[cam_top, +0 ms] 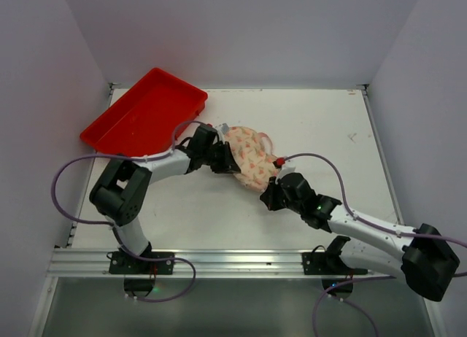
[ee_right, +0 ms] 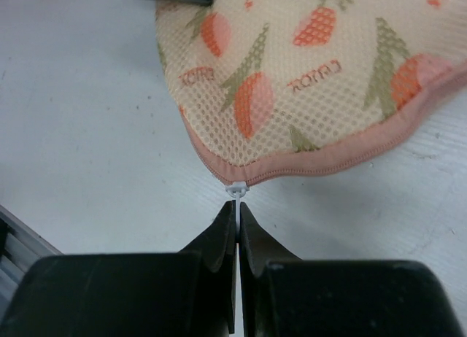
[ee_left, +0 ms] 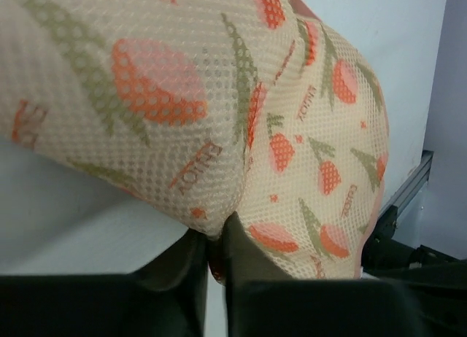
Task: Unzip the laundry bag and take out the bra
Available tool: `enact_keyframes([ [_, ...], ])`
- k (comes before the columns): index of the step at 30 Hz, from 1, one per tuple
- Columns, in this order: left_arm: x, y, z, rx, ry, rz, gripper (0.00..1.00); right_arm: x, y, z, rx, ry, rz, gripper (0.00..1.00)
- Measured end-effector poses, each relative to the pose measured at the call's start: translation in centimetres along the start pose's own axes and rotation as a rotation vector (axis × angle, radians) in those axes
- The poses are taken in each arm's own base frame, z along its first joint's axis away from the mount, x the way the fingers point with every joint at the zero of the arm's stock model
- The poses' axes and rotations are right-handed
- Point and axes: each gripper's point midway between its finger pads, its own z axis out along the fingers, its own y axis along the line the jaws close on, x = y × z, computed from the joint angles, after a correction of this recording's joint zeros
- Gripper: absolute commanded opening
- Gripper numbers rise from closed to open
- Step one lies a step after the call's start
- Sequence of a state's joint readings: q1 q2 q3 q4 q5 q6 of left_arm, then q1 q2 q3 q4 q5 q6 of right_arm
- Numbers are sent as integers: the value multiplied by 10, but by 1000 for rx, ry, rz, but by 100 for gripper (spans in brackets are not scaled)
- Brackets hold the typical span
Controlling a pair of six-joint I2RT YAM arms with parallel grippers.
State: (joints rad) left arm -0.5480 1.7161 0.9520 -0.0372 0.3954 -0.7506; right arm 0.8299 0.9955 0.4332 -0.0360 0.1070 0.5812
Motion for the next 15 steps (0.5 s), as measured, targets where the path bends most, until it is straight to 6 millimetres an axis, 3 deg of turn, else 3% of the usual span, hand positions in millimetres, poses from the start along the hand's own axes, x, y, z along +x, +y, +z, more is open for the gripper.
enact_keyframes([
  [2,-18,-3,13,5,-5,33,45,1,4,10,-2,28,16,0],
  [3,-25,-3,16,1,-15,34,74,3,5,17,2,49,23,0],
  [4,-32,0,16,-7,-31,35,86,6,8,24,0,75,31,0],
  [6,-45,9,12,-38,-72,5,100,14,14,39,-5,131,47,0],
  [9,-56,17,-2,-78,-139,-54,100,18,32,57,-50,169,71,0],
  [12,-38,21,-25,-90,-168,-115,100,12,50,71,-98,162,89,0],
  [15,-15,24,-36,-86,-163,-174,94,6,64,79,-145,145,104,0],
])
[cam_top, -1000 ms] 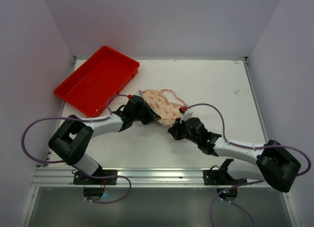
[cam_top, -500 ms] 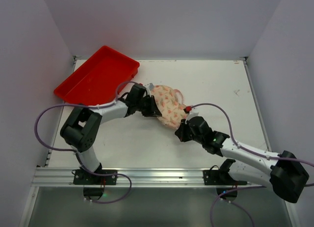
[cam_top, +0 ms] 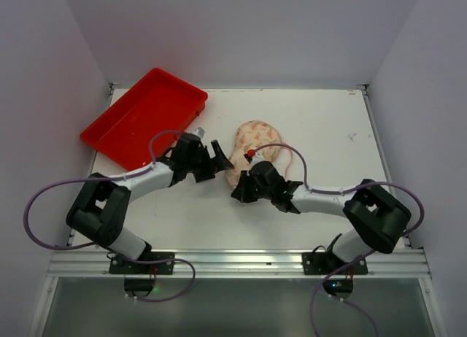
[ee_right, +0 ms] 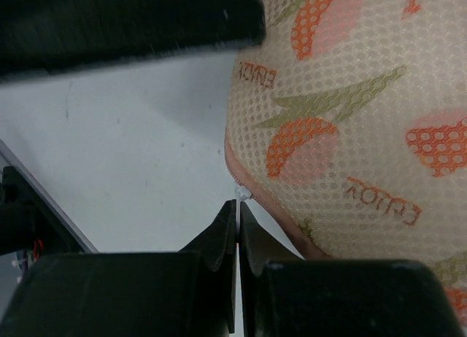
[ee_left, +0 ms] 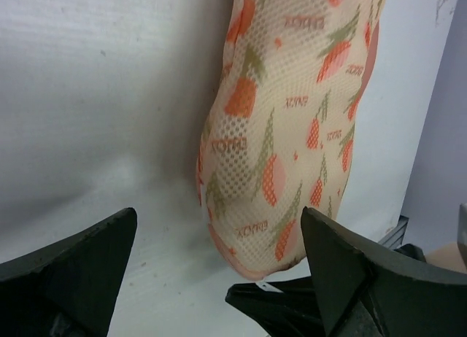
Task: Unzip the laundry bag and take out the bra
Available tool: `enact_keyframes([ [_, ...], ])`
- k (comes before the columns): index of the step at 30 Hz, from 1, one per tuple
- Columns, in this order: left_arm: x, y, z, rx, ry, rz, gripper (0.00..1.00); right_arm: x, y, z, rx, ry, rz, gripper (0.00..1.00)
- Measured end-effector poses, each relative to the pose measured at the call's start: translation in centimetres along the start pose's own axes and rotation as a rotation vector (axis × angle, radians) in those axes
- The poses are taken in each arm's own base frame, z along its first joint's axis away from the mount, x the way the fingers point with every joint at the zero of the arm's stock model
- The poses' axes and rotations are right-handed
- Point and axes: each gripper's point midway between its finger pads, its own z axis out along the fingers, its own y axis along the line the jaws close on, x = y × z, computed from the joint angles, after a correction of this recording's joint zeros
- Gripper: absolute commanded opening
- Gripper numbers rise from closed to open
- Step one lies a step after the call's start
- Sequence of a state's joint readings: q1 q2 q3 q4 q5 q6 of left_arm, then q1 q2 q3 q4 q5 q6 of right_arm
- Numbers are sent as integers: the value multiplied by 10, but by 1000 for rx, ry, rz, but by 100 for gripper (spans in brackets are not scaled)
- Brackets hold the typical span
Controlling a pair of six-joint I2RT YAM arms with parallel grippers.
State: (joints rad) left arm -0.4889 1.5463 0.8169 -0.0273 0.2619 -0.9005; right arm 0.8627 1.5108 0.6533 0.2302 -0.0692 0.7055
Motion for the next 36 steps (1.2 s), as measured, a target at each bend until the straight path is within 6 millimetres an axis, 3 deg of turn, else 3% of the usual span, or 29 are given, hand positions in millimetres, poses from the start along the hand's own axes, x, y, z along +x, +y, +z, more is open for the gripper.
enact_keyframes([
  [5,38,0,7,1,62,-55,75,-2,8,7,-41,-8,14,0],
  [6,42,-4,10,8,70,-59,59,-2,9,7,-46,-11,14,0],
  [8,49,-8,15,15,84,-67,40,-4,11,7,-54,-17,16,0],
  [9,51,-9,17,17,86,-72,20,-5,12,7,-58,-20,15,0],
  [12,51,-9,18,14,81,-95,0,-3,10,6,-57,-20,16,0],
  [16,48,-9,17,21,87,-94,0,6,-1,-8,-36,-29,18,0],
  [20,36,6,9,5,93,-89,0,15,-22,-33,11,-45,41,0],
  [23,32,18,-1,-17,127,-37,0,5,-41,-61,57,-105,80,0],
  [27,24,6,-7,13,182,83,0,-13,-38,-88,40,-184,69,0],
  [29,13,-4,-3,31,199,150,7,-13,-38,-89,38,-177,43,0],
  [32,-5,-8,13,20,213,213,43,-7,-40,-77,54,-119,22,0],
  [33,-15,-7,21,4,203,225,60,-5,-40,-70,60,-94,16,0],
  [34,-27,-4,27,-12,186,230,90,-4,-39,-63,63,-68,10,0],
  [35,-37,-1,32,-26,166,224,99,-3,-35,-55,58,-41,6,0],
  [36,-45,3,33,-40,146,205,100,-3,-30,-46,50,-17,3,0],
])
